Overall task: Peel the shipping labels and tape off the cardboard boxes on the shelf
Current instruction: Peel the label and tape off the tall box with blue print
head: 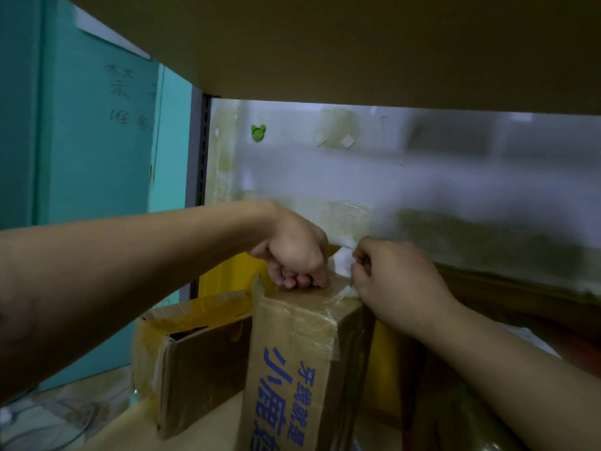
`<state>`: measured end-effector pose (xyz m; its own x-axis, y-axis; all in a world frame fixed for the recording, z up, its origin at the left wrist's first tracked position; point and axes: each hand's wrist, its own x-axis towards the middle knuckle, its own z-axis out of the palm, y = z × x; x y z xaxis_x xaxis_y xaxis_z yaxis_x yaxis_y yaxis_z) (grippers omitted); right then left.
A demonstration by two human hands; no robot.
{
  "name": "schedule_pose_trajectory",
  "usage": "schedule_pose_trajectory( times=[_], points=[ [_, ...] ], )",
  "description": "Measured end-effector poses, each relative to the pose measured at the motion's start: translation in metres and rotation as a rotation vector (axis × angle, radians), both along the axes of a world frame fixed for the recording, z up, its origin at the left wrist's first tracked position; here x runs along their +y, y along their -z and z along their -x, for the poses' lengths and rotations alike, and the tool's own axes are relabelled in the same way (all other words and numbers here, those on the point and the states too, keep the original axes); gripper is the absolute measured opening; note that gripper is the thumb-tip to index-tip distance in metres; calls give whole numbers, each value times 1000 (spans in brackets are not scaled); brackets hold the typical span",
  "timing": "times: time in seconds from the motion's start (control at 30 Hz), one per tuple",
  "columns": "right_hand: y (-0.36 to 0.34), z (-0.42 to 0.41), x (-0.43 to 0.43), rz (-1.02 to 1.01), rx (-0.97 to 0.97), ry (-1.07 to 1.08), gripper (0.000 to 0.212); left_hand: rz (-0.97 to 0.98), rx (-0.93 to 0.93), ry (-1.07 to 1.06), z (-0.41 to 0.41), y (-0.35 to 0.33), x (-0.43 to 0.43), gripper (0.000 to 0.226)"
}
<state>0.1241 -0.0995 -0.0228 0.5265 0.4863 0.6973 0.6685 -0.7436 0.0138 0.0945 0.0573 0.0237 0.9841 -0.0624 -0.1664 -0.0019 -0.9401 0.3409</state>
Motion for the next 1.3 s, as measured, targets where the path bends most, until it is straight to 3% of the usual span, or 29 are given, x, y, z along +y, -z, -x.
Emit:
schedule_pose_trajectory(
  times=[0.47,0.7,1.3],
  points=[
    [-1,1,1,28,2,7,17,481,-89,-56,9,25,19,33],
    [-2,1,-2,28,-12,17,5,615,-91,-75,12,27,20,31],
    [-3,4,-2,98,-66,19,8,947,-200,-62,12,44,29,34]
  ],
)
